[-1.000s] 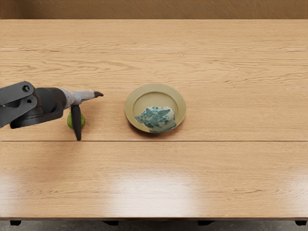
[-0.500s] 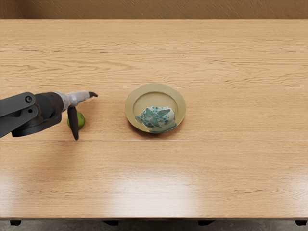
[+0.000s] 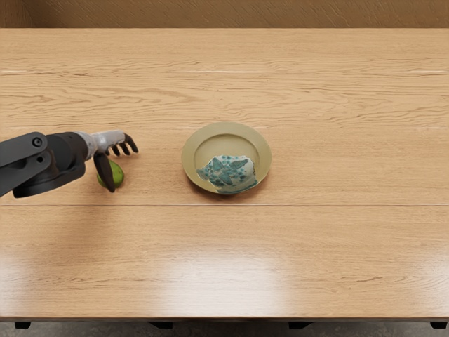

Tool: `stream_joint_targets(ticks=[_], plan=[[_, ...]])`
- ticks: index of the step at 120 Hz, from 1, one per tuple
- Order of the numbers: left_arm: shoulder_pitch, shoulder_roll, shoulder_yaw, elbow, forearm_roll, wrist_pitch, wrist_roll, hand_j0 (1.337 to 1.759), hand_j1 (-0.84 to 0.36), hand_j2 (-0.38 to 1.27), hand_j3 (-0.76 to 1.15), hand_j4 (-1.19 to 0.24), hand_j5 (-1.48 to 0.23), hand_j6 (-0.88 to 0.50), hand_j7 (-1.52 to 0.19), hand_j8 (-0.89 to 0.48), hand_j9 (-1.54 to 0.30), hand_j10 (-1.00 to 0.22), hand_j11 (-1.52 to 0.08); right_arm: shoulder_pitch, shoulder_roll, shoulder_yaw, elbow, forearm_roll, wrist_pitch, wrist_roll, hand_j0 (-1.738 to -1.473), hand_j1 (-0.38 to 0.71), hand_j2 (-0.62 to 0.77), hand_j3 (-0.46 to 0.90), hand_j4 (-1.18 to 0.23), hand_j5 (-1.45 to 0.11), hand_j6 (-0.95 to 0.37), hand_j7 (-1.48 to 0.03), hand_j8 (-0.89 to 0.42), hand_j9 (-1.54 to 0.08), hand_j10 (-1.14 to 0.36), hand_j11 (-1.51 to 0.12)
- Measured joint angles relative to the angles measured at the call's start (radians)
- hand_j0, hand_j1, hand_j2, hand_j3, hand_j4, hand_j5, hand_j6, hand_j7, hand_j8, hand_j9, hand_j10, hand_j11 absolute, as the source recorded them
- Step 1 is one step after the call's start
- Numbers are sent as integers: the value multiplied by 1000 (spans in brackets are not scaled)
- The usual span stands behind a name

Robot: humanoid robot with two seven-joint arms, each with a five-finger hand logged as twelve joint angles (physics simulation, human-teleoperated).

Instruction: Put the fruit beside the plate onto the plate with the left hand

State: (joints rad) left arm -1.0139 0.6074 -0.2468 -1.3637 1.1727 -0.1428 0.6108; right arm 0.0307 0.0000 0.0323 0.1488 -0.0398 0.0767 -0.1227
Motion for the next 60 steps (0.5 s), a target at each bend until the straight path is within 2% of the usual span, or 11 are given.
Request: stream_joint_targets(ticks=[31, 60], plan=[[-12, 11, 0, 3, 1, -1, 0, 1657, -167, 113, 0, -454, -595, -455, -594, -455, -594, -455, -593, 0, 0, 0, 0, 0, 0, 0, -1658, -349, 0, 0, 0, 0, 0, 0, 0, 0, 0, 0], [-7, 14, 2, 13, 1, -3, 0, 1654, -240, 158, 0, -484, -664, -486, -662, -487, -661, -487, -659, 0, 0, 0, 0, 0, 0, 0, -1658, -349, 0, 0, 0, 0, 0, 0, 0, 0, 0, 0]])
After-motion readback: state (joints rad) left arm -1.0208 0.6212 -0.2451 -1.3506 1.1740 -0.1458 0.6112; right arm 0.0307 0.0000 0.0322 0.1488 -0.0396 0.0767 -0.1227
